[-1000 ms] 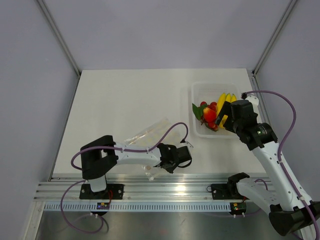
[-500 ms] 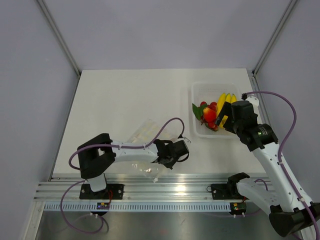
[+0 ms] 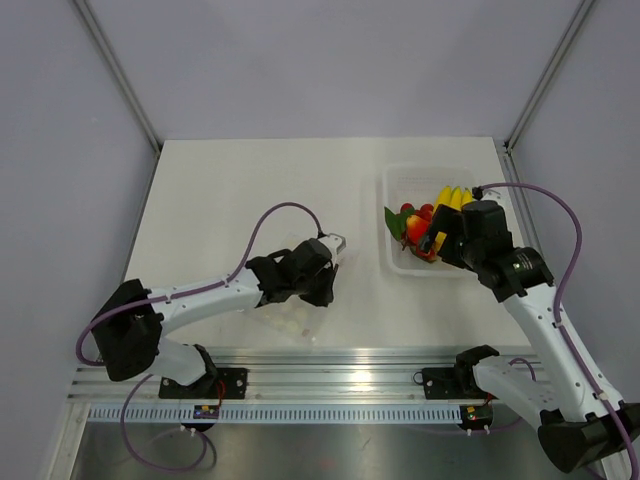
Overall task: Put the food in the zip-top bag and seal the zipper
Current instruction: Pick up the zipper food storage bag at the center of the board, then open the zipper of the food storage bag.
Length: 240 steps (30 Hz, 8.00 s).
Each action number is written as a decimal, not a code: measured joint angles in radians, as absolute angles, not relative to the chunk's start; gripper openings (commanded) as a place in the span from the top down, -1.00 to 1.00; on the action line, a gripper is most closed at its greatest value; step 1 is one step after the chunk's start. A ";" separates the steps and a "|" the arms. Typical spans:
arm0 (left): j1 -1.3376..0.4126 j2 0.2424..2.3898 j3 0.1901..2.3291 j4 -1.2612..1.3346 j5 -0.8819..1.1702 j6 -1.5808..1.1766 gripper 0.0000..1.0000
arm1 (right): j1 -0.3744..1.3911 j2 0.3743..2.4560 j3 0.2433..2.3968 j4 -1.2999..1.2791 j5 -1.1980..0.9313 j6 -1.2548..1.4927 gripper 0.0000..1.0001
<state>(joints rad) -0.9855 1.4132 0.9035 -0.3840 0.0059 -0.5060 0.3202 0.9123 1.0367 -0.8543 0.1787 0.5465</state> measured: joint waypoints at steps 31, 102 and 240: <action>-0.797 1.259 0.806 -0.259 0.180 -0.656 1.00 | 0.839 1.388 0.982 -0.511 0.112 0.800 -0.64; -0.760 1.237 0.776 -0.258 0.216 -0.660 0.98 | 0.854 1.489 0.960 -0.378 0.122 0.896 1.00; -0.722 1.560 1.214 -0.505 0.097 -0.544 1.00 | 0.805 1.464 1.158 -0.513 0.245 0.809 1.00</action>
